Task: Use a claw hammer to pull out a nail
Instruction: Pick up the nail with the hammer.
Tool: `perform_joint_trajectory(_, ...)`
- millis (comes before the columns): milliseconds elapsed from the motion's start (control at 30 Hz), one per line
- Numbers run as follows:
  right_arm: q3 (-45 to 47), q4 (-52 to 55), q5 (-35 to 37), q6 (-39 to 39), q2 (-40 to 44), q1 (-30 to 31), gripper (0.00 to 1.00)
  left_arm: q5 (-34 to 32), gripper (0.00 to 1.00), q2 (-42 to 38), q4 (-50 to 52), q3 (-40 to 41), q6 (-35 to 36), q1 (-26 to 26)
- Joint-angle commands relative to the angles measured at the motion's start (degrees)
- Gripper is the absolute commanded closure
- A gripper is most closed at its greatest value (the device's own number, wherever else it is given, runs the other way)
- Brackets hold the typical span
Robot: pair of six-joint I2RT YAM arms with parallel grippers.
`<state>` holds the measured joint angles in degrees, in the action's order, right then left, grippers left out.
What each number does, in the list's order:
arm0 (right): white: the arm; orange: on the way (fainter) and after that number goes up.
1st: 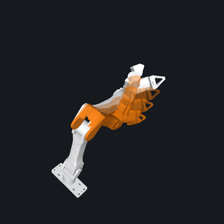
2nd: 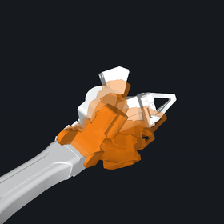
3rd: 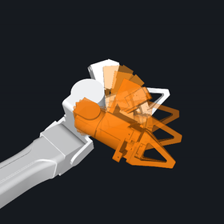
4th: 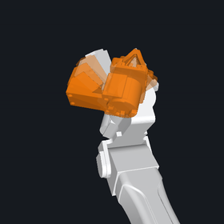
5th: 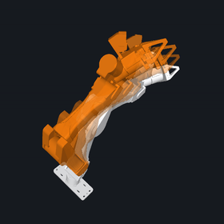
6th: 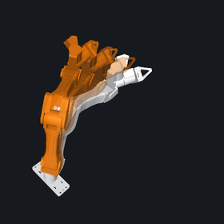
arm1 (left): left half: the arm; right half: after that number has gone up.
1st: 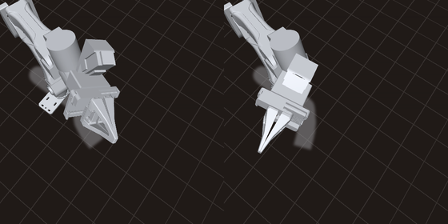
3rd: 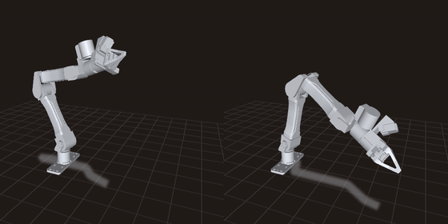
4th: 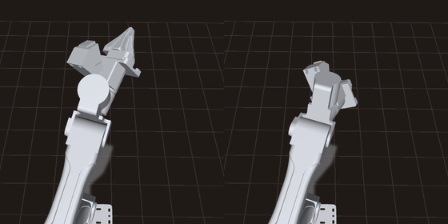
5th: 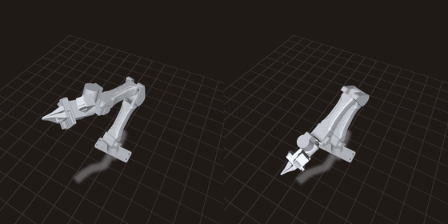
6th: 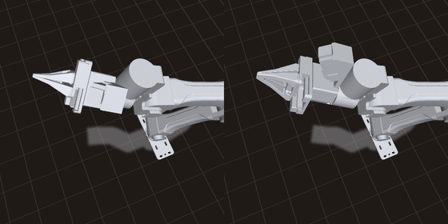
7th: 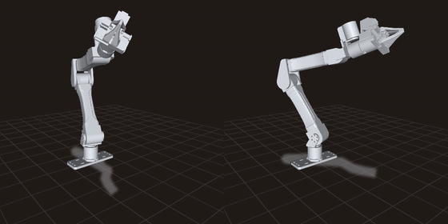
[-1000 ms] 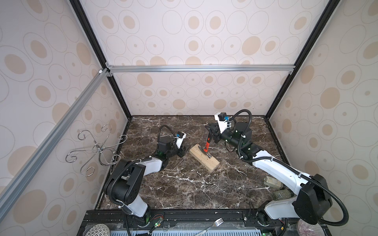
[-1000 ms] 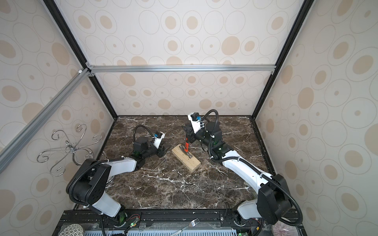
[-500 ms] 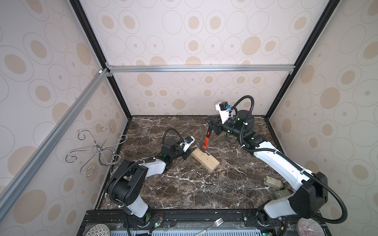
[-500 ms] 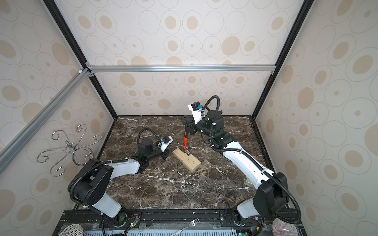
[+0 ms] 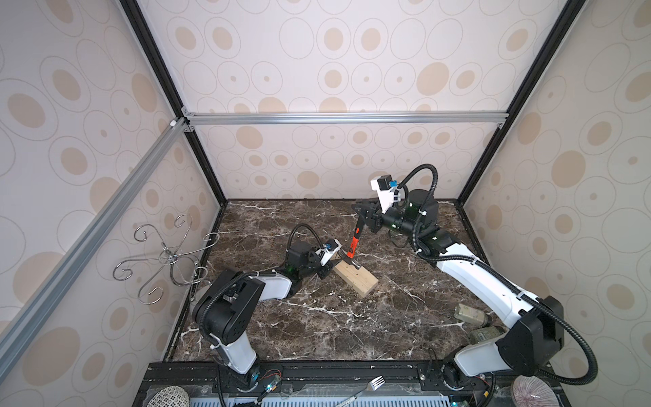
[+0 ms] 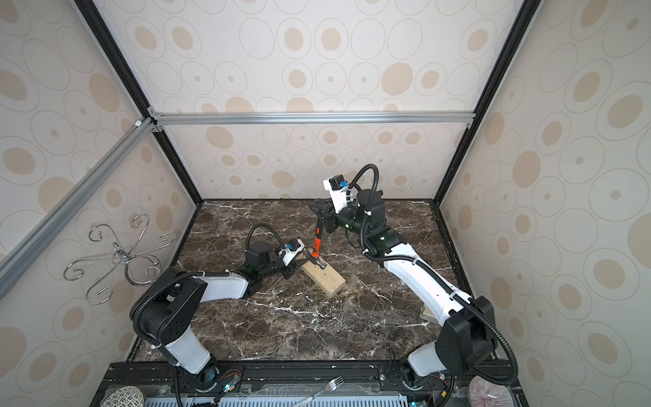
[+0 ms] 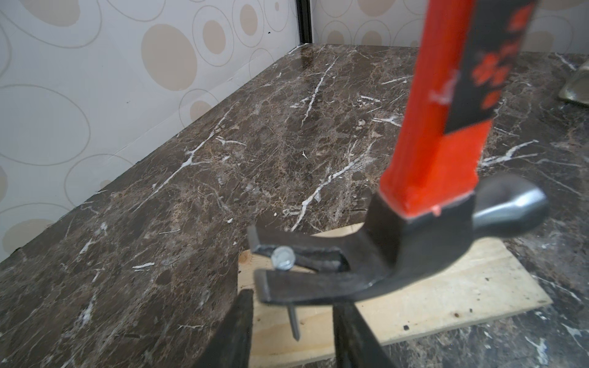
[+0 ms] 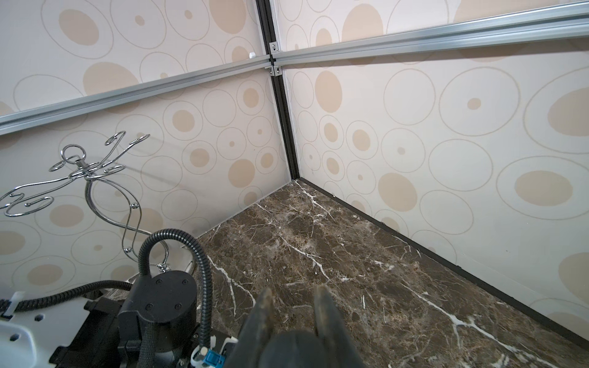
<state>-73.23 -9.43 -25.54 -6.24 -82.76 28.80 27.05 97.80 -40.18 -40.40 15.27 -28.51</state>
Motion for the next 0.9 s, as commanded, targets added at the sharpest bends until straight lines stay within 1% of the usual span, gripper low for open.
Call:
perform_joint_trajectory(0, -1.78, -5.47, -1.01, -1.1, 0.14, -0.24, 1.0, 0.25, 0.73, 0.9, 0.46, -2.86, 1.23, -0.45)
perform_joint_trajectory(33, -1.74, -5.26, -0.92, -1.01, 0.16, -0.15, 1.0, -1.41, 0.74, 0.99, 0.69, -2.93, 1.01, -0.45)
perform_joint_trajectory(133, -1.97, -3.89, -1.23, -0.28, 0.14, -0.16, 1.0, -2.67, 0.83, 0.3, -0.16, -2.4, 0.95, -0.48)
perform_joint_trajectory(167, -2.05, -3.25, -1.69, -0.05, 0.06, -0.22, 1.0, -3.48, 0.88, -0.1, -0.49, -1.99, 1.04, -0.42)
perform_joint_trajectory(233, -2.42, -2.32, -3.9, 0.43, -0.39, -0.2, 1.0, -5.2, 0.94, -0.69, -0.29, -1.86, 1.17, -0.46)
perform_joint_trajectory(367, -4.76, 1.66, -9.41, 0.18, -2.49, -0.21, 1.0, -9.53, 0.99, -2.2, 1.38, -2.28, 0.38, -0.45)
perform_joint_trajectory(467, -4.52, 2.02, -10.05, 0.32, -2.67, -0.18, 1.0, -12.84, 1.0, -3.14, 0.81, -1.65, -1.0, -0.4)
perform_joint_trajectory(533, -4.51, 2.85, -9.72, 1.31, -2.5, -0.22, 1.0, -13.62, 1.0, -3.4, 1.21, -1.74, -1.37, -0.4)
perform_joint_trajectory(633, -4.08, 4.66, -6.04, 3.04, -1.58, -0.15, 1.0, -17.69, 1.0, -2.53, 5.33, -4.18, -4.07, -0.4)
perform_joint_trajectory(667, -3.68, 5.05, -3.93, 3.59, -1.13, -0.17, 1.0, -19.55, 1.0, -1.83, 8.28, -6.0, -5.66, -0.32)
perform_joint_trajectory(733, -2.84, 5.17, -0.64, 3.87, -0.38, -0.32, 1.0, -20.54, 0.98, -0.43, 13.75, -9.43, -8.97, 0.01)
perform_joint_trajectory(800, -1.92, 5.0, 3.84, 3.43, 0.25, -0.32, 1.0, -21.0, 0.96, 1.46, 19.04, -13.0, -11.8, 0.12)
perform_joint_trajectory(867, -0.65, 4.7, 9.62, 2.1, 0.88, -0.36, 1.0, -22.83, 0.96, 3.29, 22.94, -15.63, -14.64, 0.47)
